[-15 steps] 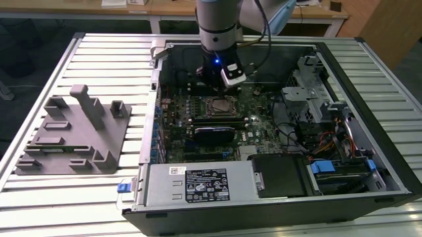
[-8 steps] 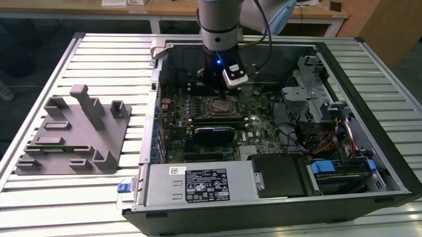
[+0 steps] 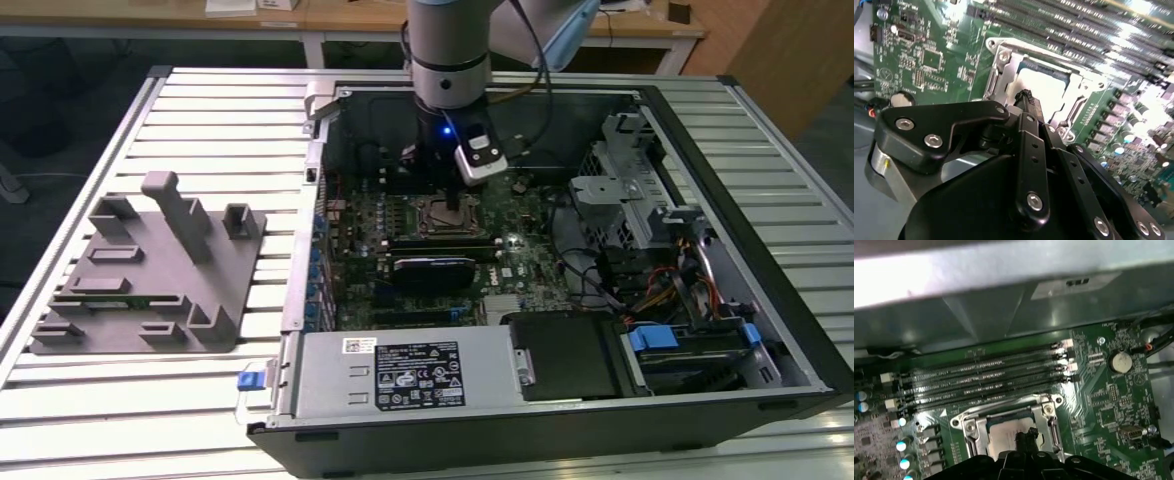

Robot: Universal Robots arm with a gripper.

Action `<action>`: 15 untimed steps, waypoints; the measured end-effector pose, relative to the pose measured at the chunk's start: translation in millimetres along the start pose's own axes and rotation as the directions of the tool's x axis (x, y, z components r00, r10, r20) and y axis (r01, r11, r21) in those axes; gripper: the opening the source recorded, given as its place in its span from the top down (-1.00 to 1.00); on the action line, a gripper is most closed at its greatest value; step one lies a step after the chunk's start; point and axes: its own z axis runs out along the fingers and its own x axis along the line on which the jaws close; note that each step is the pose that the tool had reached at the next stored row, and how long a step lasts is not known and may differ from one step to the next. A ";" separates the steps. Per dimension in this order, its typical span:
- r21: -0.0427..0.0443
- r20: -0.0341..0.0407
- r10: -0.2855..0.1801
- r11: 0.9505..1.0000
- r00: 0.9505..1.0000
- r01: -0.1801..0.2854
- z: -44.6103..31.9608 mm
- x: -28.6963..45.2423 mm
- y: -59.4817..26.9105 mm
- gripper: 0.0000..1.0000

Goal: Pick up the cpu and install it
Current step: 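Install the first cpu locking lever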

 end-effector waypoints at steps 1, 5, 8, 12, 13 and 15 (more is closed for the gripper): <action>0.008 -0.002 -0.001 1.000 1.000 0.001 0.1 -0.2 -0.1 0.79; 0.033 -0.014 -0.003 0.999 1.000 0.004 0.6 -1.1 -0.5 0.79; 0.037 -0.026 -0.003 0.999 1.000 0.004 0.7 -1.5 -2.0 0.79; 0.039 -0.036 -0.003 0.999 0.999 0.005 0.9 -2.7 -6.3 0.79; 0.039 -0.036 -0.003 0.999 0.999 0.005 0.9 -2.8 -6.8 0.79; 0.039 -0.036 -0.003 0.999 0.999 0.004 0.9 -2.8 -6.8 0.79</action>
